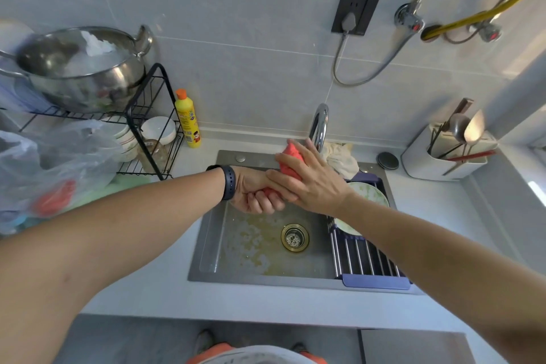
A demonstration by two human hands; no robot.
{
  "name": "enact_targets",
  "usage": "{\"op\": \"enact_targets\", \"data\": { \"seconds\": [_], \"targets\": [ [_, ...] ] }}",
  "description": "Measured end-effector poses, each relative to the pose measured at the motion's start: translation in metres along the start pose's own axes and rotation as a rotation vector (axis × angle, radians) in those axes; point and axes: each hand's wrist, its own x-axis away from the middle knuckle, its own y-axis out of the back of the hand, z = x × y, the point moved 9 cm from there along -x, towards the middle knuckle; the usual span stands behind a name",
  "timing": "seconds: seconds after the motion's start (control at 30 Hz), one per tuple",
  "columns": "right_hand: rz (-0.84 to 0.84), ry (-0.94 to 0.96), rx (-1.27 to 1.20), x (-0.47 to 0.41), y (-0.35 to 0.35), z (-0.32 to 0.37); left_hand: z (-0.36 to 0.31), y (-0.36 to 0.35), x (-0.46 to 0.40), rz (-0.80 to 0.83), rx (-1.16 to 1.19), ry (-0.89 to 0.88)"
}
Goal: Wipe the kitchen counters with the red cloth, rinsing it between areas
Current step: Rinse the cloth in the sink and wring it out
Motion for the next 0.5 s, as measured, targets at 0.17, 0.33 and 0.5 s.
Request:
{"op": "enact_targets", "data": {
  "seconds": [0.17, 0.33, 0.5],
  "targets": [
    [0.22, 0.076, -0.098, -0.017, -0.005, -0.015, -0.01, -0.004, 0.007, -0.029, -0.052, -0.001],
    [0.792, -0.306, -0.053, -0.006, -0.043, -0.04, -0.019, 0.026, -0.006, -0.509, -0.227, -0.055],
    [0.992, -0.553, -0.047, 0.01, -0.063, -0.044, -0.064, 0.033, 0.004, -1.113, -1.007, -0.233]
  ]
}}
